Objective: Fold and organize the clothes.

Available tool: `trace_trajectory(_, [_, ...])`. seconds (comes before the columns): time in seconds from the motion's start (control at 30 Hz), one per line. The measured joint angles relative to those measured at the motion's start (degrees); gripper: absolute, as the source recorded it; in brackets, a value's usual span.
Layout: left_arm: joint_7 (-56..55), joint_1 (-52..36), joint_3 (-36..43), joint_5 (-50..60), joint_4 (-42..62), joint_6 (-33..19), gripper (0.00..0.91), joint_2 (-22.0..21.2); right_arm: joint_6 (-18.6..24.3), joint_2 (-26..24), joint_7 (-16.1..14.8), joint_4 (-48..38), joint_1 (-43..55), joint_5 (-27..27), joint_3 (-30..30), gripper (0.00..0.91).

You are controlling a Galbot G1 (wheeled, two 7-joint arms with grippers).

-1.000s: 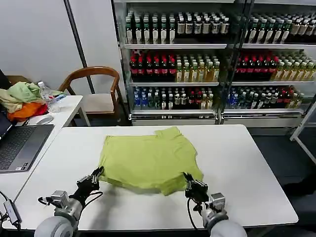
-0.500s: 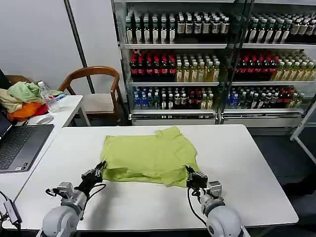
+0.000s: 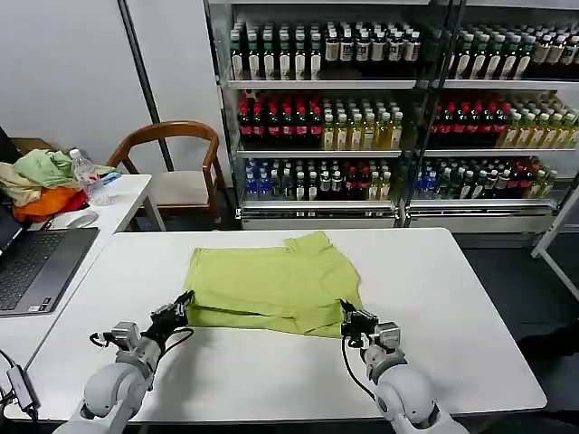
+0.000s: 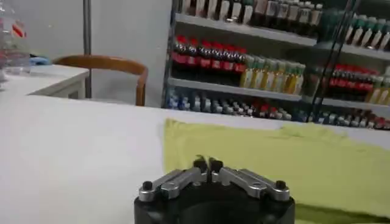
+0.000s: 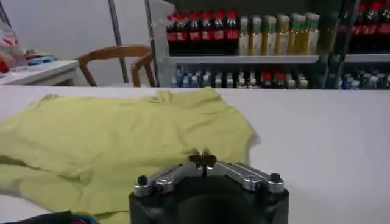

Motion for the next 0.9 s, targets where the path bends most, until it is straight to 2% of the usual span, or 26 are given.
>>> trace_trajectory(0.5, [-0.3,-4.0,2.8,-0.7,3.3,1.3,0.050,0.2,-0.1,0.7,-0.8,-2.4,1.6,-0.5,-0.2,0.000])
trace_trajectory(0.53, [-0.3,-4.3,2.9,-0.7,3.6,1.3,0.423,0.2,-0.1,0.8,-0.8,-2.6,1.7,-0.8,-0.2,0.000])
trace_trajectory(0.57, [-0.4,-4.6,3.1,-0.7,3.9,1.3,0.907,0.2,-0.1,1.0,-0.8,-2.9,1.8,-1.0,-0.2,0.907])
trace_trajectory(0.9, [-0.3,-6.0,3.3,0.5,6.8,0.1,0.907,0.7,-1.4,1.1,0.2,-4.0,2.5,-2.9,0.4,0.907])
